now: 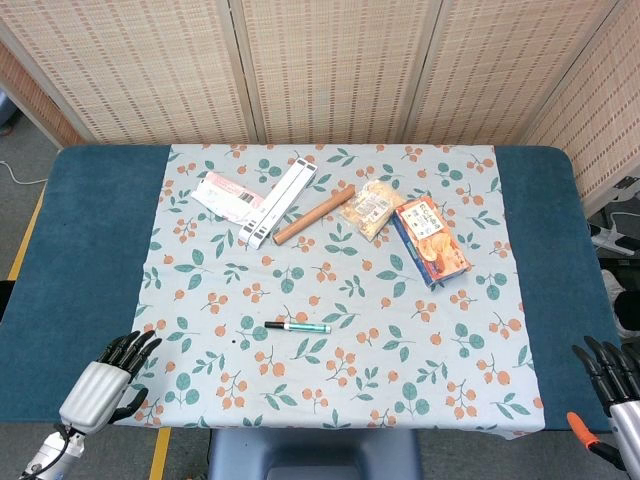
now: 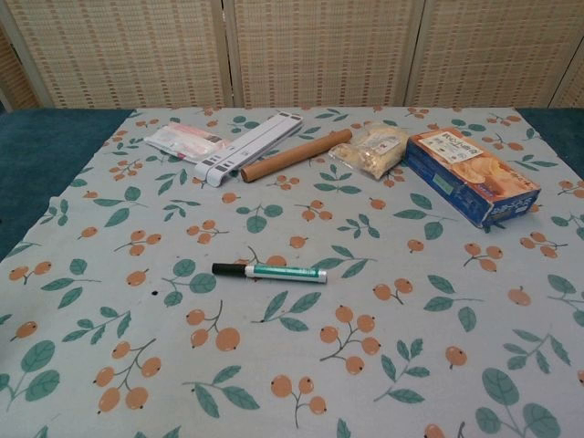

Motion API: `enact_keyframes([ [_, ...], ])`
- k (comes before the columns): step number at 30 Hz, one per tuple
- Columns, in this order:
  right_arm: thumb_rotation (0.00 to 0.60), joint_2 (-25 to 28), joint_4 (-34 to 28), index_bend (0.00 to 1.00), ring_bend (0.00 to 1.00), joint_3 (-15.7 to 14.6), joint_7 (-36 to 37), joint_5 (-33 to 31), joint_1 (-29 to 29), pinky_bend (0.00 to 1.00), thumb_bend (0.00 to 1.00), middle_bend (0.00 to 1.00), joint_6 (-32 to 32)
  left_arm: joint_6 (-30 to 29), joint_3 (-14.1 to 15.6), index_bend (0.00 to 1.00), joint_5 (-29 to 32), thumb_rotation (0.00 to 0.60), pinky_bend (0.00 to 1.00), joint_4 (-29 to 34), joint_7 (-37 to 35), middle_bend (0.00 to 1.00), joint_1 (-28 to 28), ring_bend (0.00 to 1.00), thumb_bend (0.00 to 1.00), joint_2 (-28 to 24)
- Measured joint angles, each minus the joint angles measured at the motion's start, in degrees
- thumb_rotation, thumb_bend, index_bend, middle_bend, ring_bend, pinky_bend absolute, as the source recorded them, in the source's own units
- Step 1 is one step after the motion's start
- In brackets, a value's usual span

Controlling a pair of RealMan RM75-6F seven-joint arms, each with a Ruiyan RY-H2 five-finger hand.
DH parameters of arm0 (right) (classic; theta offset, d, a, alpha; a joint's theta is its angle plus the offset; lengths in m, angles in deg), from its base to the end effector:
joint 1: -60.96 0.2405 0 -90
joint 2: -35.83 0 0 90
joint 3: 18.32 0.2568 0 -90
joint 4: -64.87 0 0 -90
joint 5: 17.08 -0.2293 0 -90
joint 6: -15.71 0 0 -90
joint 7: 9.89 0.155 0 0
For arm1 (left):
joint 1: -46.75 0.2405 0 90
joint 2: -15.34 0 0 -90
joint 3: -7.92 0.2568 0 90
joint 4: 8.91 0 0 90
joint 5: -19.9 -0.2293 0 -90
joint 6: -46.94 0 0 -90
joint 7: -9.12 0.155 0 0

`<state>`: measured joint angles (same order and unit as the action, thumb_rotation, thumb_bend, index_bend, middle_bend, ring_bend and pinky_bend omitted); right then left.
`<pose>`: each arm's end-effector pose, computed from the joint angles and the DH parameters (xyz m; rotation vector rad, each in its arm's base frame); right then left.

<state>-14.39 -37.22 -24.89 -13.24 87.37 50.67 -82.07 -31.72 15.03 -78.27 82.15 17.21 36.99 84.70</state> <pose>-0.2883 -0.0751 0.1905 1.4947 -0.8497 0.8298 -0.2885 0.1685 0.0635 -1.8204 -0.8701 -0.8443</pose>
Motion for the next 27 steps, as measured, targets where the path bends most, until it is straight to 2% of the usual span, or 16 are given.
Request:
enact_keyframes([
  [9, 0.6, -2.83, 0.57, 0.0, 0.0, 0.03, -1.18, 1.39, 1.31, 0.0, 0.17, 0.0, 2.22, -0.66, -0.22, 0.0, -0.65, 0.6, 0.12, 0.46, 1.05, 0.0, 0.09, 0.0, 0.4, 0.67],
  [15, 0.6, -7.62, -1.55, 0.0, 0.0, 1.26, -7.51, 1.35, 4.54, 0.0, 0.17, 0.0, 9.04, -3.47, -2.79, 0.0, -0.99, 0.6, 0.09, 0.47, -1.02, 0.0, -0.48, 0.0, 0.4, 1.11],
  [19, 0.6, -14.38, -3.6, 0.01, 0.0, 3.15, -16.26, -0.74, 7.86, 0.0, 0.17, 0.07, 16.59, -4.51, -4.27, 0.0, -0.78, 0.6, 0.09, 0.25, -3.49, 0.0, -1.12, 0.0, 0.4, 1.23],
  [24, 0.6, -26.31, -3.75, 0.17, 0.0, 6.42, -26.19, -5.94, 12.0, 0.0, 0.19, 0.18, 23.98, -2.72, -5.47, 0.0, 2.18, 0.6, 0.09, -0.67, -5.42, 0.0, -2.09, 0.0, 0.4, 1.18],
  [27, 0.6, -35.1, -1.76, 0.21, 0.0, 8.88, -31.91, -9.75, 14.88, 0.0, 0.2, 0.2, 27.5, -1.23, -6.14, 0.0, 4.42, 0.6, 0.09, -0.99, -6.0, 0.0, -2.57, 0.0, 0.4, 1.09],
])
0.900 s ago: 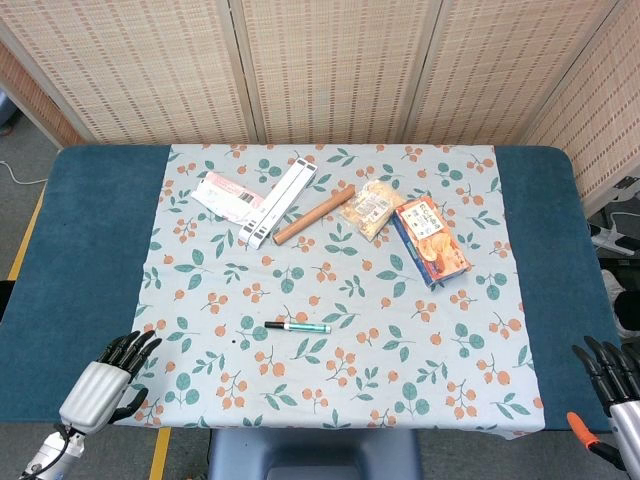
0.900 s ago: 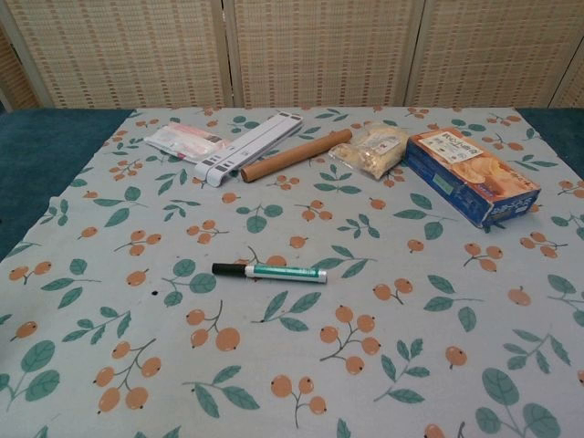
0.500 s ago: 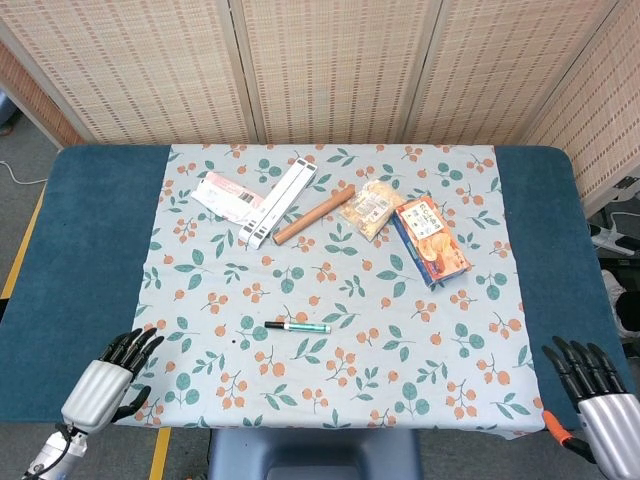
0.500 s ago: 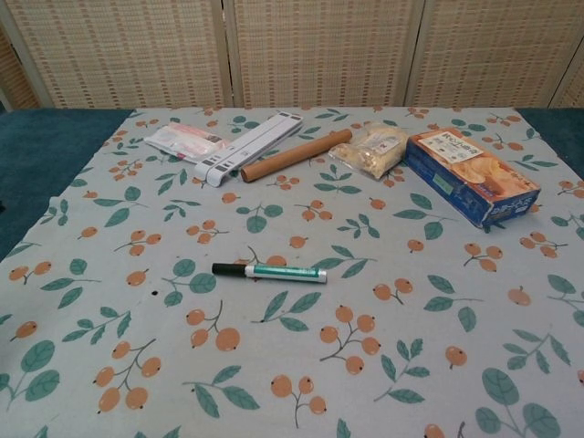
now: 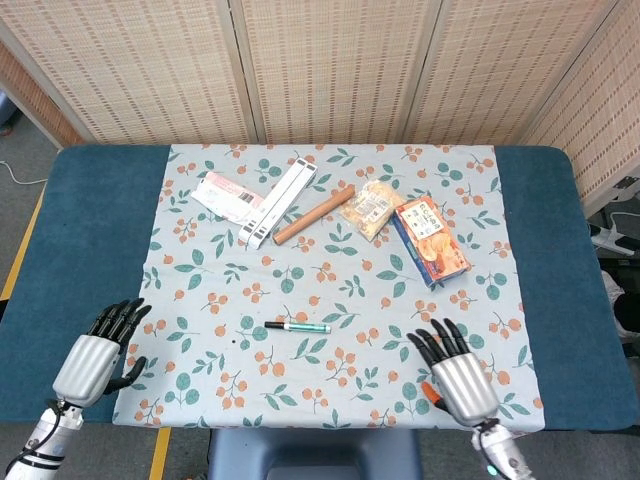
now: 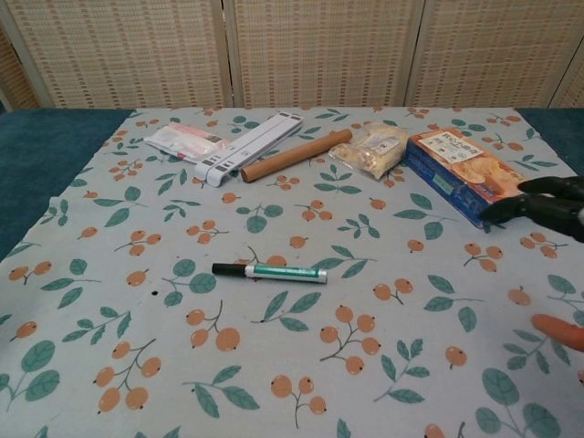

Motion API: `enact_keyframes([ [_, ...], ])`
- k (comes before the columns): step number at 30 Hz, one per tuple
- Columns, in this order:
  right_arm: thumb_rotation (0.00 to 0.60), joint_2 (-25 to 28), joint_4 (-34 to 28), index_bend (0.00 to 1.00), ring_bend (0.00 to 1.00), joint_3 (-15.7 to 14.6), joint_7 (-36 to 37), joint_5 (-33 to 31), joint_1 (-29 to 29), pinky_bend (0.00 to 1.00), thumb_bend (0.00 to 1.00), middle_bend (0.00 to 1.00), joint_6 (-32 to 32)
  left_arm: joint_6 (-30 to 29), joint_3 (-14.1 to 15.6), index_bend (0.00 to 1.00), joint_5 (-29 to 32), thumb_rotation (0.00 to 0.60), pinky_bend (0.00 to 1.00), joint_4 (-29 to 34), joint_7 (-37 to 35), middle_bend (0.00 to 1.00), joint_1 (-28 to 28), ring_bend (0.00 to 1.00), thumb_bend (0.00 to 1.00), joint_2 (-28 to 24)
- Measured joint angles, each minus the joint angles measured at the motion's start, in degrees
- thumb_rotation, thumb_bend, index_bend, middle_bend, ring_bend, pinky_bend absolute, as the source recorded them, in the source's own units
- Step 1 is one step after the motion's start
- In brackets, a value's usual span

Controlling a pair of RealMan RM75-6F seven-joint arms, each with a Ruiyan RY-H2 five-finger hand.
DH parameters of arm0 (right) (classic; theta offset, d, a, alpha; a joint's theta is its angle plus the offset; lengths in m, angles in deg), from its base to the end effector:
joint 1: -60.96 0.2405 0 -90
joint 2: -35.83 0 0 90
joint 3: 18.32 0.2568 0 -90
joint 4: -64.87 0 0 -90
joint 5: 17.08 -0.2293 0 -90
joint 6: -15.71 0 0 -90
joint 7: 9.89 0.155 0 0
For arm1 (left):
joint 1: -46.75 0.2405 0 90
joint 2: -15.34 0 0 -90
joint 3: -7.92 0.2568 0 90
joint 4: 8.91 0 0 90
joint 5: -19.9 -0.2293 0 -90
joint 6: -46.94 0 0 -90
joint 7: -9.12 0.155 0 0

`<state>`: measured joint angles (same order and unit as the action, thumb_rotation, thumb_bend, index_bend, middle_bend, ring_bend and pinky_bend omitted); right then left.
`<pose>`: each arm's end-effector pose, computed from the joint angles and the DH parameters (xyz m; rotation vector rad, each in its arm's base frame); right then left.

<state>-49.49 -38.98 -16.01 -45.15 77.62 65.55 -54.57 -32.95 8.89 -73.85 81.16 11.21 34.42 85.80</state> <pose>-0.1856 -0.1716 -0.0086 1.7679 -0.8527 0.9097 -0.2800 0.2126 0.0788 -1.6684 -0.8869 -0.9916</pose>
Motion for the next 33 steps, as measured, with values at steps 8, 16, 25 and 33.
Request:
enact_keyframes([
  [8, 0.6, -20.73, 11.61, 0.25, 0.0, 8.95, -13.44, -13.95, 10.69, 0.0, 0.24, 0.23, 7.85, 2.0, -1.28, 0.0, 3.36, 0.6, 0.09, -0.61, -0.85, 0.0, -0.83, 0.0, 0.4, -0.14],
  [16, 0.6, -30.54, 20.94, 0.27, 0.0, 14.45, -18.39, -24.2, 20.25, 0.0, 0.24, 0.25, 12.22, 3.55, -2.18, 0.0, 6.17, 0.6, 0.09, -1.0, -0.83, 0.0, -1.27, 0.0, 0.4, -0.21],
  [25, 0.6, -34.5, 24.21, 0.31, 0.0, 16.38, -22.07, -30.4, 26.66, 0.0, 0.25, 0.29, 12.47, 4.25, -2.48, 0.0, 7.46, 0.6, 0.09, -1.35, -1.4, 0.0, -1.54, 0.0, 0.4, -0.26],
  [33, 0.6, -36.97, 27.28, 0.34, 0.0, 16.42, -23.98, -33.59, 30.5, 0.0, 0.25, 0.31, 10.89, 4.66, -2.56, 0.0, 7.95, 0.6, 0.09, -1.42, -1.63, 0.0, -1.79, 0.0, 0.4, -0.29],
])
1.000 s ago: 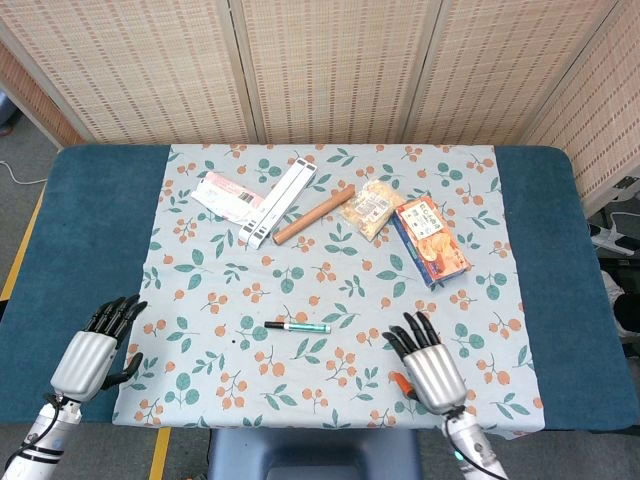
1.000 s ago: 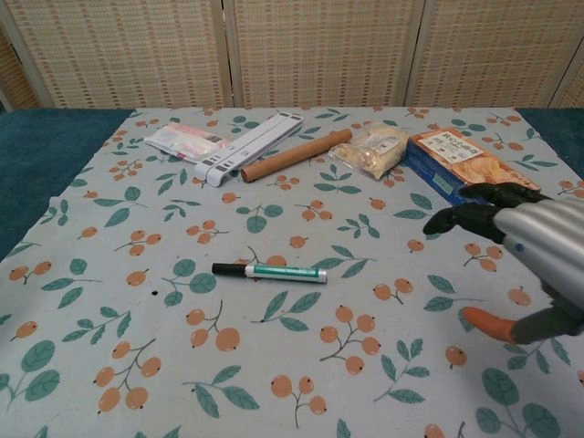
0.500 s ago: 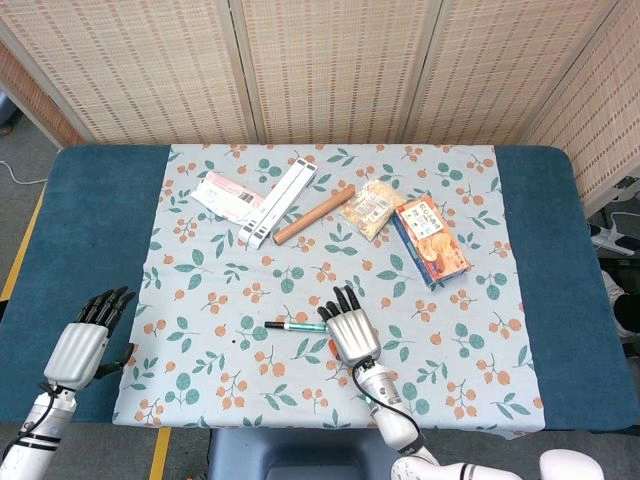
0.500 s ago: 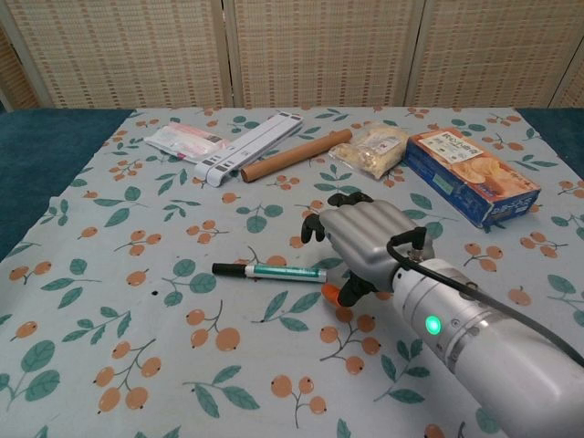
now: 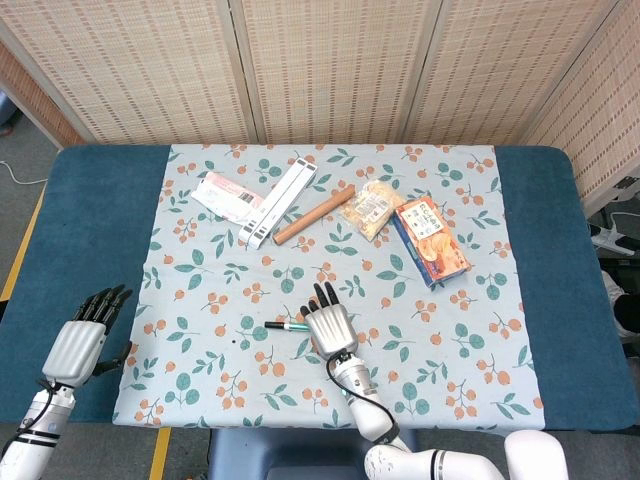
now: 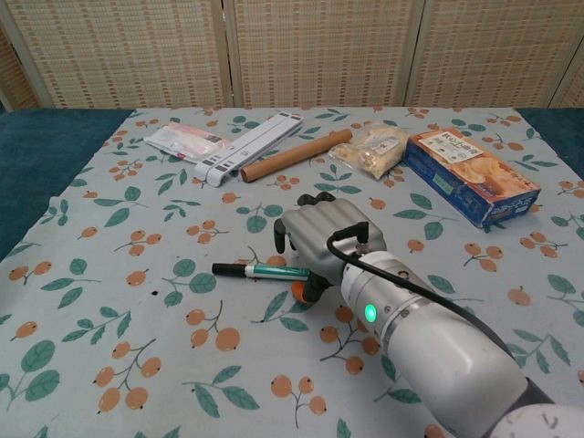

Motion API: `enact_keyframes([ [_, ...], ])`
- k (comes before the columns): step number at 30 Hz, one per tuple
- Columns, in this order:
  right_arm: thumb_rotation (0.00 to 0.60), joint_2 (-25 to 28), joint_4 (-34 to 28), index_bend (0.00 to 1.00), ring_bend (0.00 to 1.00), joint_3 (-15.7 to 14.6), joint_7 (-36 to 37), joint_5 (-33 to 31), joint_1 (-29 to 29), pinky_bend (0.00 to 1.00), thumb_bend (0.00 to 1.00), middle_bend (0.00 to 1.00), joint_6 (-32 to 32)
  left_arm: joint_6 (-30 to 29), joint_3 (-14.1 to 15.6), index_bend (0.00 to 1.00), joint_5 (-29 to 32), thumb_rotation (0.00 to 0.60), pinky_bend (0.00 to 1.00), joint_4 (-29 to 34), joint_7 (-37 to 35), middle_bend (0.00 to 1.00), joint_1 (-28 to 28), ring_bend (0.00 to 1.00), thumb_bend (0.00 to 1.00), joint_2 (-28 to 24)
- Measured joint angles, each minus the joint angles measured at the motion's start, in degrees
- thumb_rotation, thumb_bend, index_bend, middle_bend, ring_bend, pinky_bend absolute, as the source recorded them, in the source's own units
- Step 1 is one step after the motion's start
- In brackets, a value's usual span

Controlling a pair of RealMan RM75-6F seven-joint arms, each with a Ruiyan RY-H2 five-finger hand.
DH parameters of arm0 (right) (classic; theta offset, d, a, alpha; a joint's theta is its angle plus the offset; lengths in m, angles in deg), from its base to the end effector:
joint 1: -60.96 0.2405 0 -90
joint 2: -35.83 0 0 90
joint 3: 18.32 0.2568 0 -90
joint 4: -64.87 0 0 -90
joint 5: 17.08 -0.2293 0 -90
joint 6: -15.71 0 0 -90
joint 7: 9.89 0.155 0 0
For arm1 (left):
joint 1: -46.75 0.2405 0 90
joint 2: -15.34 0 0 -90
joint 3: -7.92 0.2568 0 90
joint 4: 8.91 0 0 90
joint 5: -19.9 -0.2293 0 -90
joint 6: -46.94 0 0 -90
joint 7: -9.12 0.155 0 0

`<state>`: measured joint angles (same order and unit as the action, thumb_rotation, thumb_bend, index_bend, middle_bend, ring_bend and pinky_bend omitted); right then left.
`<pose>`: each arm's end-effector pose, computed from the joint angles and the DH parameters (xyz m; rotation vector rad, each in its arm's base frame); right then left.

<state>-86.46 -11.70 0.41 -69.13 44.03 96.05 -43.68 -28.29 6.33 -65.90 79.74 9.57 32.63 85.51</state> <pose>-0.0528 -0.2841 -0.1647 1.8927 -0.8188 0.7758 -0.2987 0.2369 0.0849 -1.5831 -0.9655 -0.9188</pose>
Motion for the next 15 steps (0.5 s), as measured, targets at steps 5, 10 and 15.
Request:
enact_keyframes([
  [5, 0.6, -1.9, 2.15, 0.37, 0.01, -0.26, -1.43, -1.76, 2.29, 0.0, 0.25, 0.33, -0.94, -0.23, -0.11, 0.0, 0.14, 0.6, 0.09, -0.06, -0.64, 0.0, 0.05, 0.0, 0.4, -0.21],
  [10, 0.6, -3.06, 3.24, 0.42, 0.03, -1.46, -2.96, -1.91, 3.93, 0.0, 0.25, 0.36, -2.48, -0.21, -0.09, 0.0, 0.14, 0.6, 0.09, -0.04, -1.06, 0.0, 0.0, 0.0, 0.4, -0.36],
  [15, 0.6, -3.73, 3.93, 0.45, 0.05, -2.25, -4.77, -2.79, 4.73, 0.0, 0.25, 0.38, -3.97, -0.3, 0.01, 0.0, 0.02, 0.6, 0.09, -0.14, -1.59, 0.0, 0.02, 0.0, 0.4, -0.6],
])
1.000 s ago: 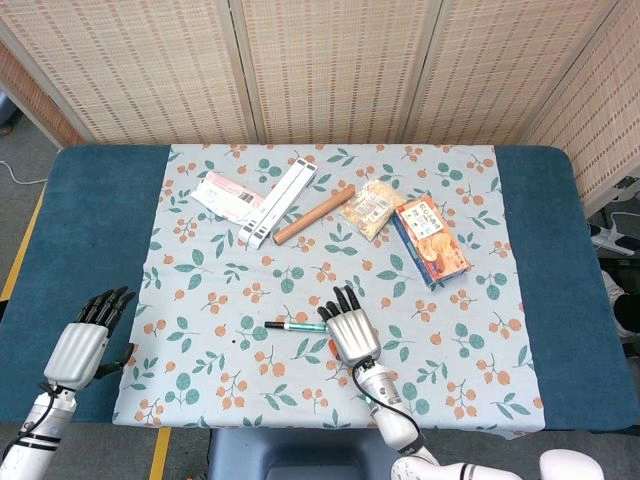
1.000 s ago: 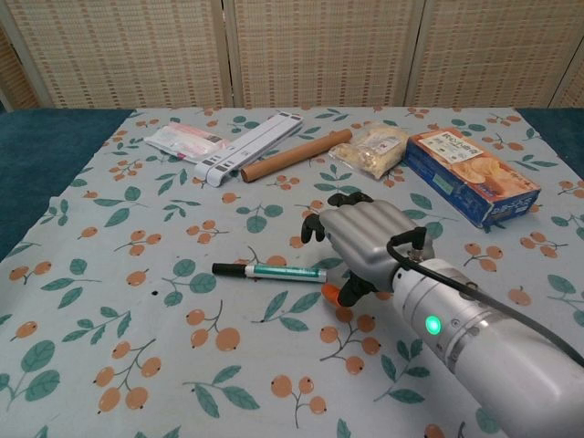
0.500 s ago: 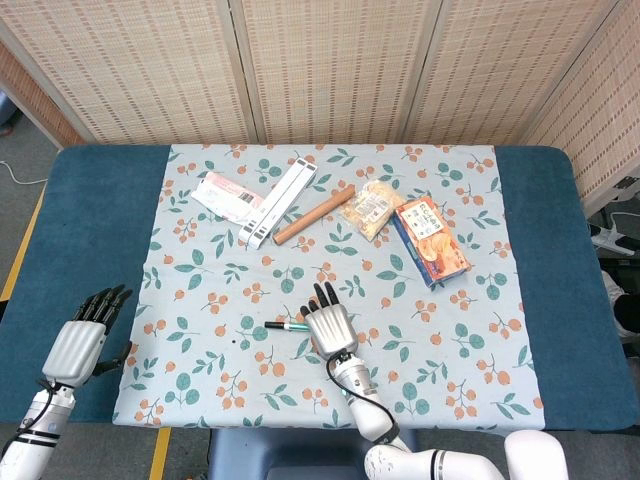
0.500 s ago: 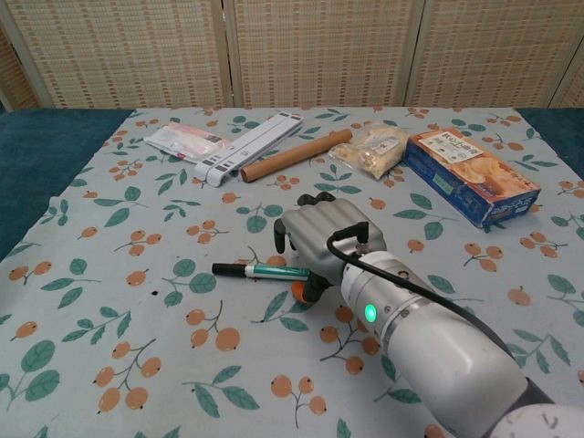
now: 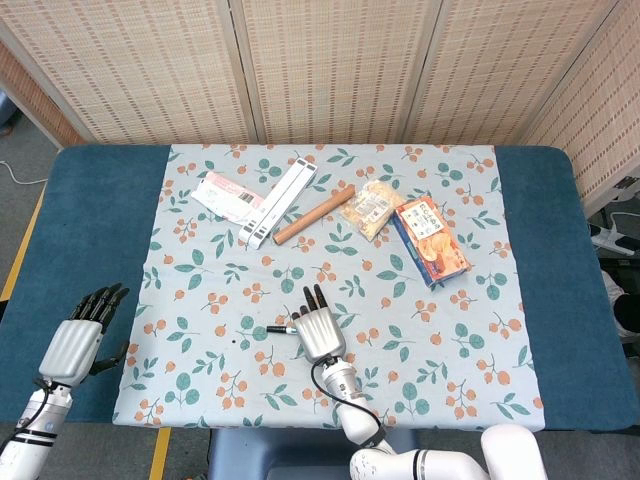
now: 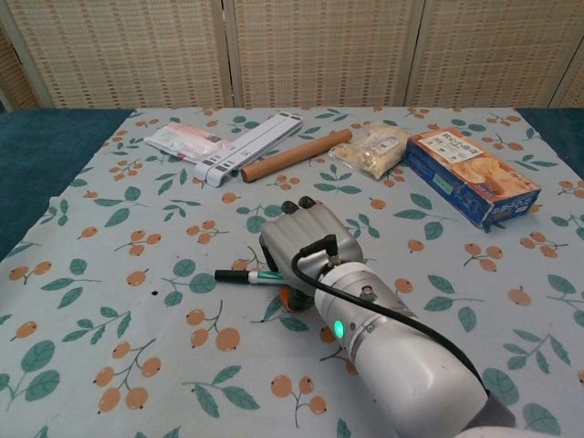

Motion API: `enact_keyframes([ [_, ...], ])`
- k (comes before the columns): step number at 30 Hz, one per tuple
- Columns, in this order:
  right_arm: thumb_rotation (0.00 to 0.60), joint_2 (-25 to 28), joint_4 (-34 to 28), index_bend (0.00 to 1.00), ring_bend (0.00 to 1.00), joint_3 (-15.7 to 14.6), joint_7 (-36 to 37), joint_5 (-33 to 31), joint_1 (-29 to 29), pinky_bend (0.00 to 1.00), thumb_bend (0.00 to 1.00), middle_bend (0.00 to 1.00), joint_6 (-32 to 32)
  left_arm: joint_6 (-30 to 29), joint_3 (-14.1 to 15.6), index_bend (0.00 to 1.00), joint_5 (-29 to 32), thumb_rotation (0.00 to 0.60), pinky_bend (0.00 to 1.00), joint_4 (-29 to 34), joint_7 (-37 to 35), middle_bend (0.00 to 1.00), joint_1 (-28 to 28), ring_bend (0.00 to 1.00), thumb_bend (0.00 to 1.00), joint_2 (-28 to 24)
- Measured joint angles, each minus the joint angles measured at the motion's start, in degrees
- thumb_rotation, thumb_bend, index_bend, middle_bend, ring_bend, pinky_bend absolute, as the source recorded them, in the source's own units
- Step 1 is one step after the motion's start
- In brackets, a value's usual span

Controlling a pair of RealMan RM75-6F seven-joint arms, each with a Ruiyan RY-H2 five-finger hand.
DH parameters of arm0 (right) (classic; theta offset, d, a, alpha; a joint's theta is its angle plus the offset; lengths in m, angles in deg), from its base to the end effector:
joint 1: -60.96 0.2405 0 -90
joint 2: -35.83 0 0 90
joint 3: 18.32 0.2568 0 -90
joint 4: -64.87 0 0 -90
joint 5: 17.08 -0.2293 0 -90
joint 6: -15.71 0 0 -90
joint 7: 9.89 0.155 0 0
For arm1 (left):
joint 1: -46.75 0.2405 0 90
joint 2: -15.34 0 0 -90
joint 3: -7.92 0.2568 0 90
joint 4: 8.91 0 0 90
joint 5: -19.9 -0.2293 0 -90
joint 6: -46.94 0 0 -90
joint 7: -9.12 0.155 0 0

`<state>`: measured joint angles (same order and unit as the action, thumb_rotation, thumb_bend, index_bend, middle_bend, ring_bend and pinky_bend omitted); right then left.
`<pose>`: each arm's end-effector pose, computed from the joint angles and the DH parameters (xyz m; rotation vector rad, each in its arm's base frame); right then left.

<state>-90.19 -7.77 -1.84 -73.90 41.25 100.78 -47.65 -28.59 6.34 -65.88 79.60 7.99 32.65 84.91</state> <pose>-0.0388 -0.2768 -0.1811 1.9195 -0.7027 0.7113 -0.3007 0.2374 0.0896 -1.5712 -0.9758 -0.9313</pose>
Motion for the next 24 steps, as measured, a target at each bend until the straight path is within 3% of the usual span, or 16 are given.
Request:
enact_keyframes([
  [9, 0.6, -0.16, 0.08, 0.56, 0.12, -1.08, -1.04, -0.89, 0.58, 0.0, 0.26, 0.46, -1.56, -0.12, -0.01, 0.0, -0.06, 0.6, 0.09, 0.08, -0.39, 0.0, -0.03, 0.0, 0.4, -0.16],
  [20, 0.6, 1.12, 0.49, 0.85, 0.34, -3.04, 1.04, 0.85, 0.47, 0.0, 0.31, 0.73, -3.3, -0.19, 0.45, 0.0, -0.84, 0.6, 0.1, 0.49, -0.79, 0.0, -0.07, 0.0, 0.41, -0.45],
  [24, 0.6, 2.22, 0.51, 0.88, 0.42, -3.8, 3.98, 2.96, 0.24, 0.0, 0.32, 0.82, -3.66, -0.54, 0.9, 0.02, -2.6, 0.6, 0.13, 0.38, -2.16, 0.0, -0.23, 0.0, 0.42, -0.28],
])
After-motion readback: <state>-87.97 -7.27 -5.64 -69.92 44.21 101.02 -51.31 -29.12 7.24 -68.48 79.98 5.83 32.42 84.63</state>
